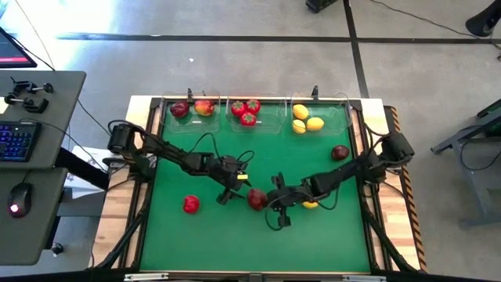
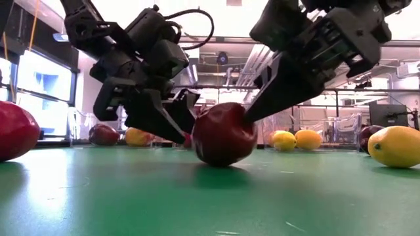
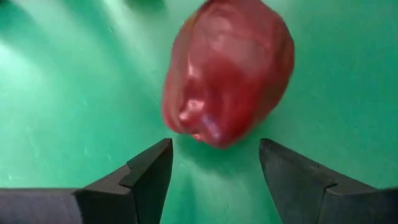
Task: Sort produce into baskets
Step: Put the bottom apple into the left transparent bin
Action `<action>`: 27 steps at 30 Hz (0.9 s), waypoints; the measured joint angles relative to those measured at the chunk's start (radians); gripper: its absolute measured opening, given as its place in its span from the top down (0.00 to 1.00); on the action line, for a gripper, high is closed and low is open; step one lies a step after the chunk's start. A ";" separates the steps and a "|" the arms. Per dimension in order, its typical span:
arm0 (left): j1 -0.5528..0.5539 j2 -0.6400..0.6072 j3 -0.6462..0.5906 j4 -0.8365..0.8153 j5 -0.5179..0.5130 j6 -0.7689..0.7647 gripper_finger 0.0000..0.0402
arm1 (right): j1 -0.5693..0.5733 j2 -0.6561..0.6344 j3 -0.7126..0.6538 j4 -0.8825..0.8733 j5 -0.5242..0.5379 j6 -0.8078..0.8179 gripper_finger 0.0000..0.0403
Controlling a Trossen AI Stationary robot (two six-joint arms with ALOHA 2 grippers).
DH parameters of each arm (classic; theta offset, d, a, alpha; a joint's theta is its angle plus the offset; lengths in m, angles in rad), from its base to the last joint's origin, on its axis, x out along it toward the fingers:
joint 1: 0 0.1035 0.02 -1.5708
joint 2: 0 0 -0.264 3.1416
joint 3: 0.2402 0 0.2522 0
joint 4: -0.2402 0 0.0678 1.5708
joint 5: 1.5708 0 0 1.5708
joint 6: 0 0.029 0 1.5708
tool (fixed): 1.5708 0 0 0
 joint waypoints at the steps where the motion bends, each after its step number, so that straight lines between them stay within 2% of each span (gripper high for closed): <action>1: 0.000 0.004 0.000 0.008 0.000 0.000 0.43 | -0.005 0.000 -0.001 -0.004 0.000 0.001 1.00; 12: 0.002 0.051 0.031 0.005 0.003 -0.015 0.43 | -0.036 0.000 -0.044 0.011 0.015 0.001 1.00; 27: -0.002 0.049 0.121 -0.169 0.006 -0.067 0.33 | -0.038 -0.001 -0.045 0.003 0.029 -0.002 1.00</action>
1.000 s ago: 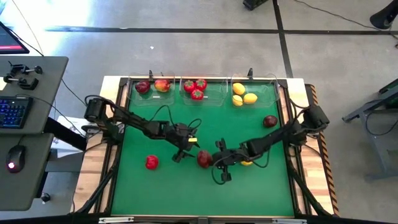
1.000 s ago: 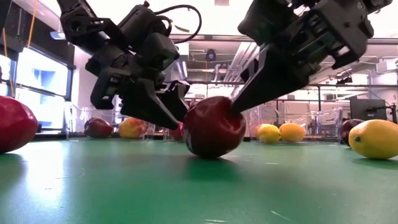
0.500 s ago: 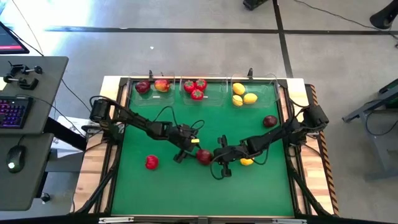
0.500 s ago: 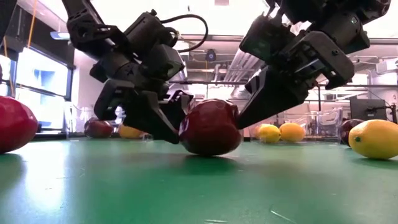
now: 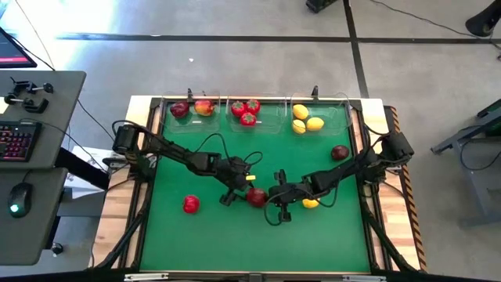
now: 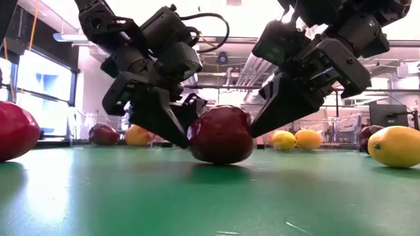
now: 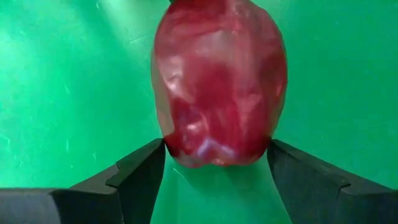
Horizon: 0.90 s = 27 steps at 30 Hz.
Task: Sort produce into baskets
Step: Put the bottom apple into the left transparent bin
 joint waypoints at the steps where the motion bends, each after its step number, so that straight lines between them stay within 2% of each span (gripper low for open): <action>1: 0.000 0.000 0.000 -0.006 0.000 0.005 0.33 | 0.000 0.000 0.000 0.002 0.002 0.000 1.00; 12: 0.000 0.000 0.000 0.000 0.000 0.006 0.33 | -0.001 0.000 0.001 0.012 0.003 -0.012 1.00; 17: 0.002 0.000 0.000 0.015 0.034 0.004 0.33 | -0.001 0.000 0.001 0.011 -0.002 -0.026 1.00; 27: 0.027 -0.002 0.001 -0.011 0.049 0.018 0.41 | -0.008 0.000 0.002 -0.012 0.006 -0.024 1.00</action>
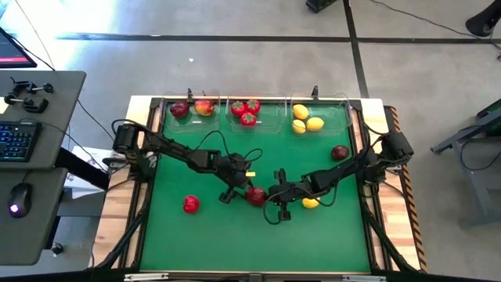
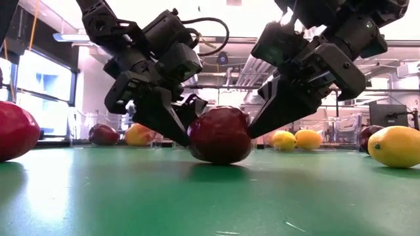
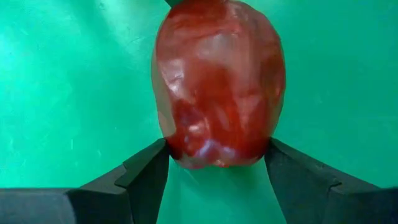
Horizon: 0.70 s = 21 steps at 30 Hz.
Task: Sort produce into baskets
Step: Put the bottom apple into the left transparent bin
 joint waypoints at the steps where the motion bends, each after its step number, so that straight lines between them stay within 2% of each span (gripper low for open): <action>1: 0.003 -0.004 0.000 -0.005 0.000 0.004 0.41 | 0.000 0.000 0.000 -0.001 0.000 0.000 1.00; 8: 0.023 -0.069 0.000 -0.078 -0.003 0.036 0.46 | 0.000 0.000 0.001 -0.022 0.000 0.001 1.00; 17: 0.045 -0.186 0.000 -0.191 -0.023 0.059 0.47 | 0.000 0.000 0.001 -0.026 0.000 -0.001 1.00; 21: 0.048 -0.231 0.035 -0.321 -0.068 0.085 0.47 | 0.000 0.000 0.001 -0.027 0.001 -0.002 1.00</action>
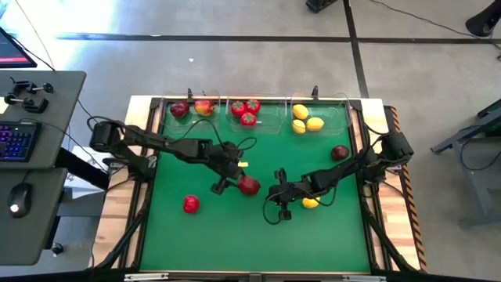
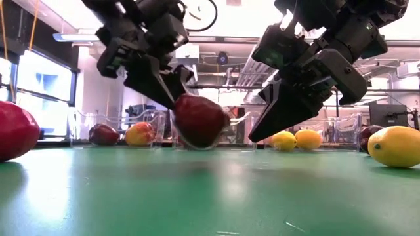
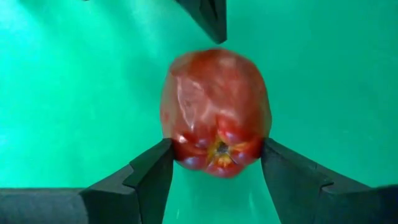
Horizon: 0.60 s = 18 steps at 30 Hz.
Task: Sort produce into baskets
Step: Put the bottom apple into the left transparent bin
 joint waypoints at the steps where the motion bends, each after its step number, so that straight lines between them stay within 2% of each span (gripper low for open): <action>1: 0.001 -0.006 0.018 -0.041 -0.012 0.005 0.47 | 0.000 0.000 0.000 0.000 0.000 0.000 1.00; 7: 0.008 -0.009 0.119 -0.222 -0.052 0.003 0.50 | 0.000 0.000 0.000 0.000 0.000 -0.008 1.00; 18: 0.014 0.057 0.131 -0.176 -0.039 -0.067 0.55 | 0.001 0.000 0.000 -0.004 0.000 -0.008 1.00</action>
